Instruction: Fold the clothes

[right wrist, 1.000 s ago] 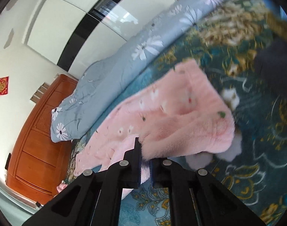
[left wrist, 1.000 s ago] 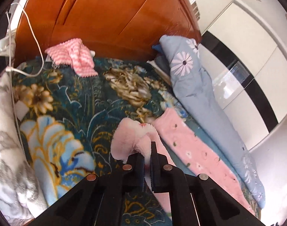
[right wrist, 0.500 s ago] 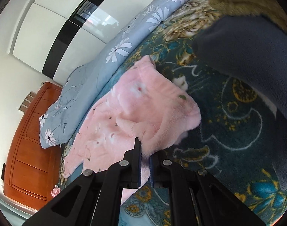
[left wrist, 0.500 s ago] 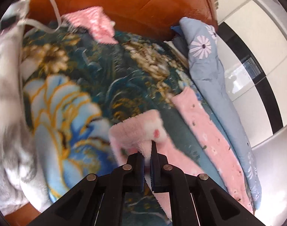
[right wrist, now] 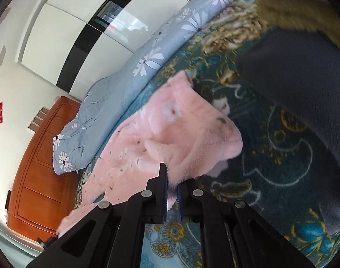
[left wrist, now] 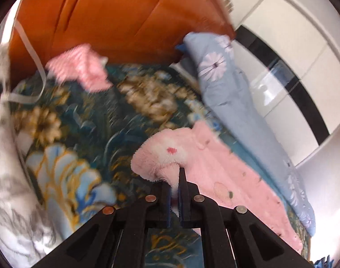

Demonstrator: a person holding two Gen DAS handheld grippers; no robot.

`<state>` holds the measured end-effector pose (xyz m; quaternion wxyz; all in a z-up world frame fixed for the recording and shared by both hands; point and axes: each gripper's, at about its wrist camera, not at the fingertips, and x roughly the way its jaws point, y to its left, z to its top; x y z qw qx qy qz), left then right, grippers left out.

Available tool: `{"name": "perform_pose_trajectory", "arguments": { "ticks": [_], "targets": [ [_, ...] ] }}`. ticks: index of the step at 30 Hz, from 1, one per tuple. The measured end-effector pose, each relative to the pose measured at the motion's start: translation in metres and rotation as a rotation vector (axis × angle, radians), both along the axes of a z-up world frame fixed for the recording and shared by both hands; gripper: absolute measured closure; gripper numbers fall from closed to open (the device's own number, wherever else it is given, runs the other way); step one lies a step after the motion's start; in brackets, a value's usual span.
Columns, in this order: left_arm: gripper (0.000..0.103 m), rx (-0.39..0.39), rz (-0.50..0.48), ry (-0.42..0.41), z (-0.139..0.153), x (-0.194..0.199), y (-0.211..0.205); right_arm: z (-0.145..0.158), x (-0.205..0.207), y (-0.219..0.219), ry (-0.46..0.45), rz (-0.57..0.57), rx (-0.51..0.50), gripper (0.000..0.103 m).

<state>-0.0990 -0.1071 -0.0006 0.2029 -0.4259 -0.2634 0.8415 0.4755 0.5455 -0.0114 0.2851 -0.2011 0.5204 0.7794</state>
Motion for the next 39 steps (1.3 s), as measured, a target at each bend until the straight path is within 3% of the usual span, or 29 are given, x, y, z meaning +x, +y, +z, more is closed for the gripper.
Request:
{"name": "perform_pose_trajectory", "arguments": {
  "ticks": [4, 7, 12, 14, 21, 23, 24, 26, 32, 37, 38, 39],
  "targets": [
    [0.098, -0.044, 0.044, -0.149, -0.069, 0.007, -0.023, -0.02, -0.001, -0.005, -0.058, 0.012, -0.029, 0.096],
    [0.098, -0.054, 0.068, -0.151, -0.068, 0.01, -0.027, -0.016, -0.004, -0.005, -0.092, 0.021, -0.004, 0.096],
    [0.094, -0.247, 0.043, -0.098, -0.06, 0.009, -0.005, -0.014, -0.008, -0.008, -0.157, 0.039, 0.027, 0.096],
    [0.094, -0.285, 0.035, -0.077, -0.058, 0.012, -0.001, -0.02, -0.007, -0.008, -0.163, 0.037, 0.011, 0.096],
    [0.093, -0.256, 0.03, -0.097, -0.06, 0.017, -0.005, -0.033, -0.004, -0.008, -0.148, 0.067, -0.041, 0.092],
    [0.085, -0.242, 0.022, -0.097, -0.06, 0.024, -0.005, -0.029, 0.004, -0.011, -0.138, 0.056, -0.016, 0.082],
    [0.082, -0.238, 0.017, -0.097, -0.059, 0.027, -0.004, -0.026, 0.009, -0.011, -0.136, 0.046, -0.003, 0.07],
    [0.065, -0.21, 0.002, -0.104, -0.057, 0.032, -0.001, -0.023, 0.019, -0.009, -0.113, 0.012, 0.022, 0.062],
    [0.053, -0.138, -0.01, -0.122, -0.049, 0.044, 0.009, -0.023, 0.026, 0.017, 0.009, -0.115, -0.013, 0.06],
    [0.051, -0.148, -0.022, -0.133, -0.05, 0.052, 0.014, -0.028, 0.015, 0.031, -0.015, -0.185, -0.038, 0.06],
    [0.051, -0.143, -0.018, -0.137, -0.05, 0.053, 0.013, -0.027, 0.015, 0.031, -0.017, -0.184, -0.035, 0.062],
    [0.051, -0.139, -0.014, -0.142, -0.051, 0.054, 0.012, -0.026, 0.014, 0.031, -0.019, -0.183, -0.031, 0.08]
  ]
}}
